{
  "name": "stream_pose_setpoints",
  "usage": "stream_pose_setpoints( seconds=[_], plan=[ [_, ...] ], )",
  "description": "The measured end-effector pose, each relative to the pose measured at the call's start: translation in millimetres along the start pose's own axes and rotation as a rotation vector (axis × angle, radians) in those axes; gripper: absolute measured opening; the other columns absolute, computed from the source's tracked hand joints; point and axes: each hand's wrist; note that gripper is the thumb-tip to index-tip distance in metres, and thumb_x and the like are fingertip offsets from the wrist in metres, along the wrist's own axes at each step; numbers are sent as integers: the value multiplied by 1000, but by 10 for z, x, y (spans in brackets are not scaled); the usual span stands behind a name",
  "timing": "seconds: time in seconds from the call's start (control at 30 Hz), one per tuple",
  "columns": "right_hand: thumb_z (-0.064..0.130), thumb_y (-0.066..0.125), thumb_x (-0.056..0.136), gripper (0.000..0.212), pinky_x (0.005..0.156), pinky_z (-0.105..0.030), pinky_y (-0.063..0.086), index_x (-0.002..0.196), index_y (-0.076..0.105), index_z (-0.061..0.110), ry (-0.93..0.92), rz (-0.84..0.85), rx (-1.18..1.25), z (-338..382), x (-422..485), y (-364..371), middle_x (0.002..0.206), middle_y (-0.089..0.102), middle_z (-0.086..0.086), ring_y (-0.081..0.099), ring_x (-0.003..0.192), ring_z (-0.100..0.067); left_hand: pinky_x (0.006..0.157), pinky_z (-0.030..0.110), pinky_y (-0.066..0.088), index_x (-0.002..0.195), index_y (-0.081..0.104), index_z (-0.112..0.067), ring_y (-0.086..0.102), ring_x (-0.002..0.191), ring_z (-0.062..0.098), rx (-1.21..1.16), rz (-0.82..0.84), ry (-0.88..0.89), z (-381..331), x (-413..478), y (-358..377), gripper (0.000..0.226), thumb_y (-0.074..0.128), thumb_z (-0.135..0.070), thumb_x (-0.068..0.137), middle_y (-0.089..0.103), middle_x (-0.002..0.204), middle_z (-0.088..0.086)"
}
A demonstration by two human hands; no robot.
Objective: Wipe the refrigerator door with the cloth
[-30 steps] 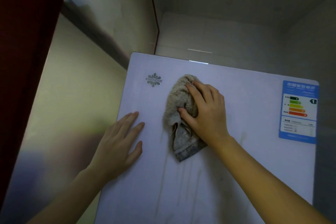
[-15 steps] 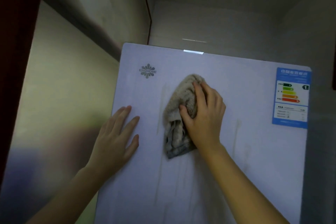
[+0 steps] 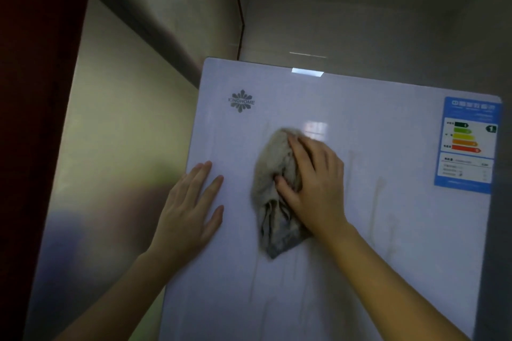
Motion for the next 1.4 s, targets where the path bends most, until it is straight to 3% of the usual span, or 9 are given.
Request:
stream_pose_setpoints(
  seconds=[0.23,0.5,0.77,1.0,1.2,1.27,1.4],
  plan=[
    [43,66,91,71,110,-45,35,151,44,14,83,-48,41,165,708,147,151,46,-10,42,135,-32,118,45,34,147,50,-10,35,149,32,8,-5,11,25,-14,4,55,48,-39,100,37,161,16],
    [41,68,90,64,104,-46,43,146,54,13,-269,66,52,225,-125,146,148,55,-9,54,131,-33,118,50,36,151,44,-10,32,151,33,-9,7,14,24,-35,24,58,50,-37,101,33,163,17],
    [34,71,86,69,107,-45,38,148,49,13,22,-31,90,199,429,143,146,51,-9,48,132,-33,120,52,34,152,42,-9,27,154,31,-12,-4,10,-3,-52,66,58,48,-37,101,30,164,17],
    [32,76,83,67,104,-45,43,144,56,12,-287,60,49,226,-119,145,145,57,-10,52,130,-33,121,51,32,152,43,-9,28,153,31,-30,-4,5,-6,-56,44,57,49,-36,101,31,164,17],
    [31,70,86,65,105,-41,36,145,53,12,39,-91,82,-63,363,5,144,54,-10,46,130,-31,122,51,32,151,44,-8,27,154,30,-31,11,-2,-5,-53,40,57,49,-35,101,31,164,16],
    [31,70,87,66,106,-42,36,147,51,12,66,-83,93,-49,349,9,145,52,-10,45,132,-31,122,50,32,151,44,-9,27,154,30,-31,15,-9,-11,-56,30,57,49,-36,101,30,164,15],
    [31,71,84,65,104,-47,42,144,56,11,-271,76,59,40,-109,39,143,57,-13,54,127,-37,121,50,33,151,43,-10,27,154,31,-30,22,-15,-27,-58,19,58,50,-36,100,30,164,16]
  ],
)
Point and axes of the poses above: each hand's wrist, its own x-axis towards the middle knuckle, its own y-axis out of the palm, z = x × y
